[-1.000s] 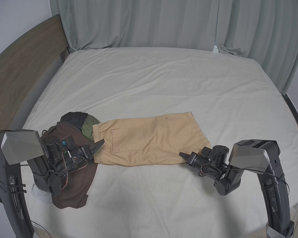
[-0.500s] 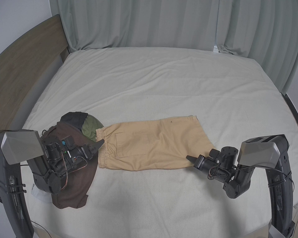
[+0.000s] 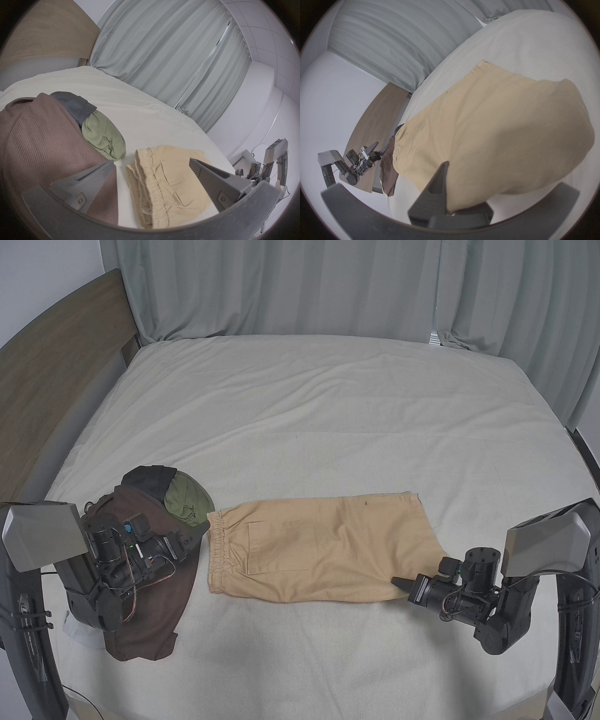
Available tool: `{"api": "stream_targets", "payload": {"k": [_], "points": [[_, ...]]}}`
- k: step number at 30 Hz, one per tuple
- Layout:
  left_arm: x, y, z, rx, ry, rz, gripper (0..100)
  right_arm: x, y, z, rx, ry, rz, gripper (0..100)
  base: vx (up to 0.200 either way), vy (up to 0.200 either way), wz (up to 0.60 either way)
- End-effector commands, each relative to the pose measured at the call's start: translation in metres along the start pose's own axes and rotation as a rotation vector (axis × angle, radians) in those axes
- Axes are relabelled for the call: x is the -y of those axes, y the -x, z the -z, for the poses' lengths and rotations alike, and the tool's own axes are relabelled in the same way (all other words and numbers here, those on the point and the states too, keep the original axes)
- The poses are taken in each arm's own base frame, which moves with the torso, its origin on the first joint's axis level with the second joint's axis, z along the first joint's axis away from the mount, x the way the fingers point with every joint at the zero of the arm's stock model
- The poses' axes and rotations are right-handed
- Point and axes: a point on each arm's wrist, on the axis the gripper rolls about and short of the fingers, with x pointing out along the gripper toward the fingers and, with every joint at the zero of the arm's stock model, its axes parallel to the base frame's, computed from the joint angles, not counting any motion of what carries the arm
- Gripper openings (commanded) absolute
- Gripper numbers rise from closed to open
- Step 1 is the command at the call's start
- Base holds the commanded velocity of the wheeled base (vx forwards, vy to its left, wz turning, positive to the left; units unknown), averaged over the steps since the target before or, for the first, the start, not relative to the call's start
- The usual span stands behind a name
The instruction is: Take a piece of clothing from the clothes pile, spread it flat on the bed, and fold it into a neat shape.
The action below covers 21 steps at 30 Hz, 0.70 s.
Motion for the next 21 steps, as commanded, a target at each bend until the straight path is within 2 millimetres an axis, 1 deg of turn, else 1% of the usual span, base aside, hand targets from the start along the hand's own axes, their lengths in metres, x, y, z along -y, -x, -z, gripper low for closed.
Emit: {"api": "stream_targets", "payload": {"k": [1, 5, 8, 11, 14, 18, 19, 21], "points": [[0.000, 0.000, -0.001, 0.004, -0.001, 0.002, 100, 0.000, 0.021, 0.002, -0.021, 0.014, 0.036, 0, 0.000, 0.000, 0.00], [0.000, 0.000, -0.002, 0.005, -0.002, 0.002, 100, 0.007, 0.033, 0.009, -0.055, -0.002, 0.077, 0, 0.000, 0.000, 0.00], [0.000, 0.000, -0.002, 0.006, -0.003, 0.004, 100, 0.008, 0.037, 0.013, -0.072, -0.010, 0.089, 0, 0.000, 0.000, 0.00], [0.000, -0.001, -0.003, 0.002, -0.007, 0.029, 100, 0.008, 0.037, 0.014, -0.076, -0.011, 0.091, 0, 0.000, 0.000, 0.00], [0.000, 0.001, -0.002, -0.030, -0.007, 0.099, 100, 0.008, 0.036, 0.013, -0.075, -0.012, 0.092, 0, 0.000, 0.000, 0.00], [-0.001, 0.003, -0.004, -0.035, -0.007, 0.121, 100, 0.009, 0.036, 0.015, -0.079, -0.014, 0.096, 0, 0.000, 0.000, 0.00], [-0.001, 0.003, -0.004, -0.037, -0.007, 0.126, 100, 0.009, 0.037, 0.015, -0.079, -0.014, 0.096, 100, 0.000, 0.000, 0.00], [-0.001, 0.003, -0.003, -0.043, -0.007, 0.137, 100, 0.009, 0.036, 0.016, -0.077, -0.013, 0.106, 100, 0.000, 0.000, 0.00]]}}
